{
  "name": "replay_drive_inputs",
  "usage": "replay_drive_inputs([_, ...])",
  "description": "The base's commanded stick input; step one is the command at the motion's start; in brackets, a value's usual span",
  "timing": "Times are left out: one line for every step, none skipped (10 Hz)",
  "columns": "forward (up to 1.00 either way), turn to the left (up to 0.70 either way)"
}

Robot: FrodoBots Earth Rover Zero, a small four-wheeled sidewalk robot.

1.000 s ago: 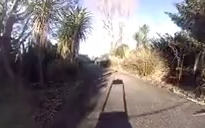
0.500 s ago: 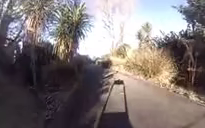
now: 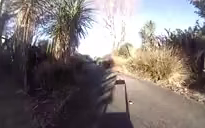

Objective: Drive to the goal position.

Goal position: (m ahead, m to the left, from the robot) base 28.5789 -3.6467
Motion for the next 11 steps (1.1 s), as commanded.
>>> replay_drive_inputs([0.85, 0.00])
replay_drive_inputs([0.85, 0.00])
replay_drive_inputs([0.85, 0.00])
replay_drive_inputs([0.85, 0.00])
replay_drive_inputs([0.85, 0.00])
replay_drive_inputs([0.85, 0.00])
replay_drive_inputs([0.85, 0.00])
replay_drive_inputs([0.85, 0.00])
replay_drive_inputs([0.85, 0.00])
replay_drive_inputs([0.85, 0.00])
replay_drive_inputs([0.85, 0.00])
